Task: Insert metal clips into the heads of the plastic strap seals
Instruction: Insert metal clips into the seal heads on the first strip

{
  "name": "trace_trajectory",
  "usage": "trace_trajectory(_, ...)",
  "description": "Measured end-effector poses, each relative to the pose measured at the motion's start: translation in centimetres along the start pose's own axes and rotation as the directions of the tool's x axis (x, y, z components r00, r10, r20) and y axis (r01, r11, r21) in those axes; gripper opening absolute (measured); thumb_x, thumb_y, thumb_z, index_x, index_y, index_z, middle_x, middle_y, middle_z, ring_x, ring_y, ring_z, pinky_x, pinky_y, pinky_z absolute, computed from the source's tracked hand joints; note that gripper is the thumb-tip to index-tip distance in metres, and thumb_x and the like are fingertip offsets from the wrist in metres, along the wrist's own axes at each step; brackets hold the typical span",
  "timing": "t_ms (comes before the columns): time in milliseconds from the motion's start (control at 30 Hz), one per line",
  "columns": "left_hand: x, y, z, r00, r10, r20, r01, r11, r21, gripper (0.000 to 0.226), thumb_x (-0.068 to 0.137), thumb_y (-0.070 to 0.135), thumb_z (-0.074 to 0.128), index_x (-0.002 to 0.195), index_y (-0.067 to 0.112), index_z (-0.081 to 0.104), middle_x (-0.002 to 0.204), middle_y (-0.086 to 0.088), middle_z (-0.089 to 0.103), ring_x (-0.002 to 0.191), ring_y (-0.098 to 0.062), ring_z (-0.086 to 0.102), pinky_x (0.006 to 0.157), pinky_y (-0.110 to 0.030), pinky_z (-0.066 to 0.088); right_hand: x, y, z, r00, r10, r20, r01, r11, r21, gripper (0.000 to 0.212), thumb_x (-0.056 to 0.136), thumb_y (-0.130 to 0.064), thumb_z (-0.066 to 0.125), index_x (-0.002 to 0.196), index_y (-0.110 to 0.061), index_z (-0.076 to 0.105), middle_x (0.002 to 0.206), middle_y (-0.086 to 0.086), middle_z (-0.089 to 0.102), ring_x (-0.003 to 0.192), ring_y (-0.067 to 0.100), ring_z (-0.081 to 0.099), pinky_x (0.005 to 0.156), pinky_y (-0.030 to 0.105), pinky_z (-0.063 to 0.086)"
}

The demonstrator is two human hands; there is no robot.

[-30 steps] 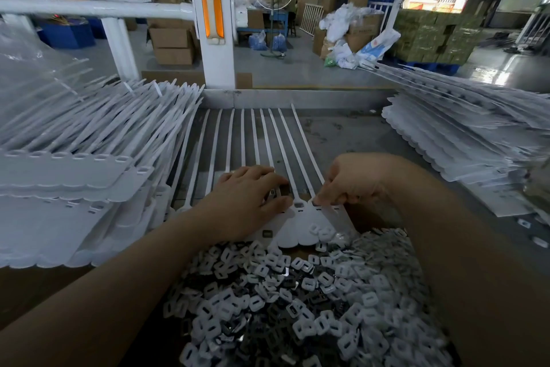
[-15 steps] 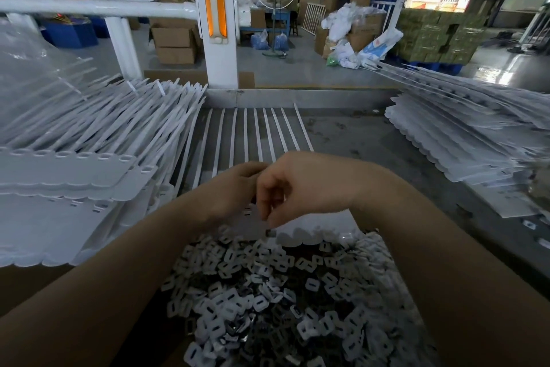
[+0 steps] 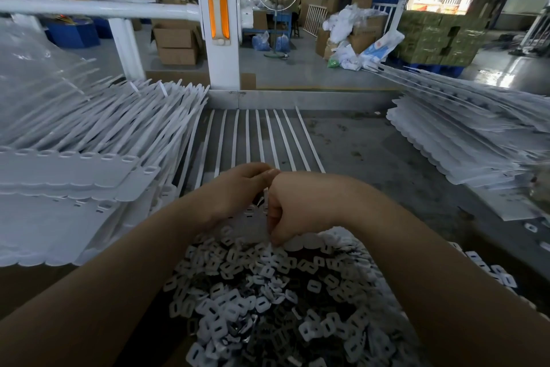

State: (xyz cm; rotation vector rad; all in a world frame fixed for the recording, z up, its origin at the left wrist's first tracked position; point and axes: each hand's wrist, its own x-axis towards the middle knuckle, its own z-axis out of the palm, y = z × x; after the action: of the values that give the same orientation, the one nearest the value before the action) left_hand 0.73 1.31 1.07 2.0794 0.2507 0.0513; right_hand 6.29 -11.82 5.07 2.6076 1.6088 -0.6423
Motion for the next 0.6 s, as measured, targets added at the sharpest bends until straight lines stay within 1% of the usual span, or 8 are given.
trace_trajectory(100, 0.07, -0.03, 0.05, 1.000, 0.001, 0.001, -0.001, 1.000, -0.010, 0.030, 0.103, 0.031, 0.042, 0.115, 0.019, 0.067, 0.113, -0.005, 0.069, 0.109, -0.023, 0.061, 0.103, -0.048, 0.044, -0.03, -0.18, -0.06, 1.000, 0.002, -0.018, -0.003, 0.999, -0.052, 0.020, 0.082, -0.028, 0.072, 0.076, -0.009, 0.068, 0.063, 0.003, 0.059, 0.053, 0.015, 0.051, 0.049, 0.024, 0.041)
trace_trajectory(167, 0.10, -0.06, 0.11, 1.000, -0.002, 0.001, 0.002, 1.000, -0.002, 0.029, 0.103, 0.032, 0.042, 0.114, 0.020, 0.067, 0.113, -0.003, 0.068, 0.109, -0.022, 0.061, 0.103, -0.046, 0.045, -0.15, -0.28, -0.07, 0.999, 0.019, -0.040, -0.023, 0.995, -0.100, 0.026, 0.082, -0.029, 0.073, 0.066, -0.017, 0.056, 0.061, -0.001, 0.053, 0.053, 0.013, 0.048, 0.050, 0.024, 0.040)
trace_trajectory(200, 0.12, -0.06, 0.11, 1.000, -0.001, 0.000, 0.001, 1.000, 0.004, 0.029, 0.103, 0.032, 0.042, 0.114, 0.021, 0.066, 0.113, -0.002, 0.068, 0.108, -0.022, 0.061, 0.102, -0.046, 0.045, -0.20, -0.35, -0.08, 0.998, 0.028, -0.051, -0.034, 0.992, -0.121, 0.028, 0.082, -0.028, 0.072, 0.064, -0.018, 0.052, 0.062, -0.001, 0.051, 0.053, 0.013, 0.047, 0.050, 0.025, 0.039)
trace_trajectory(333, 0.13, -0.10, 0.11, 1.000, 0.008, -0.003, -0.008, 1.000, 0.023, 0.027, 0.103, 0.033, 0.042, 0.111, 0.025, 0.066, 0.112, -0.001, 0.067, 0.107, -0.020, 0.061, 0.101, -0.044, 0.046, -0.23, -0.60, 0.18, 0.997, 0.043, -0.059, -0.053, 0.985, -0.163, 0.031, 0.081, -0.030, 0.071, 0.062, -0.016, 0.051, 0.057, -0.001, 0.045, 0.049, 0.014, 0.042, 0.046, 0.024, 0.035)
trace_trajectory(433, 0.07, -0.19, 0.05, 1.000, 0.024, 0.006, -0.025, 0.999, 0.029, 0.024, 0.103, 0.034, 0.041, 0.103, 0.032, 0.065, 0.110, 0.001, 0.068, 0.106, -0.020, 0.062, 0.097, -0.038, 0.048, -0.16, -0.55, 0.26, 0.997, 0.045, -0.056, -0.053, 0.987, -0.154, 0.036, 0.080, -0.033, 0.071, 0.058, -0.016, 0.048, 0.054, -0.001, 0.042, 0.047, 0.015, 0.039, 0.045, 0.024, 0.032)
trace_trajectory(500, 0.08, -0.27, -0.02, 0.999, 0.032, 0.015, -0.032, 0.999, 0.023, 0.026, 0.104, 0.034, 0.041, 0.107, 0.030, 0.067, 0.109, 0.001, 0.069, 0.105, -0.019, 0.063, 0.095, -0.037, 0.049, -0.17, -0.45, 0.28, 0.997, 0.053, -0.057, -0.061, 0.987, -0.150, 0.034, 0.080, -0.035, 0.070, 0.061, -0.016, 0.049, 0.057, -0.001, 0.043, 0.049, 0.014, 0.040, 0.045, 0.024, 0.032)
trace_trajectory(533, 0.09, -0.32, -0.06, 0.999, 0.040, 0.018, -0.040, 0.999, 0.017, 0.028, 0.104, 0.033, 0.041, 0.110, 0.025, 0.068, 0.105, 0.003, 0.070, 0.100, -0.017, 0.064, 0.091, -0.035, 0.050, -0.16, -0.35, 0.25, 0.996, 0.058, -0.062, -0.067, 0.987, -0.146, 0.034, 0.080, -0.035, 0.069, 0.062, -0.016, 0.048, 0.057, -0.001, 0.044, 0.049, 0.014, 0.040, 0.045, 0.024, 0.031)
trace_trajectory(600, 0.13, -0.45, -0.13, 0.997, 0.073, 0.001, -0.073, 0.997, 0.025, 0.029, 0.104, 0.030, 0.042, 0.111, 0.019, 0.069, 0.083, 0.012, 0.068, 0.076, -0.004, 0.061, 0.071, -0.024, 0.048, -0.18, -0.01, 0.04, 0.995, 0.068, -0.079, -0.077, 0.990, -0.115, 0.035, 0.081, -0.033, 0.069, 0.058, -0.016, 0.047, 0.053, -0.003, 0.041, 0.045, 0.013, 0.038, 0.043, 0.023, 0.031)
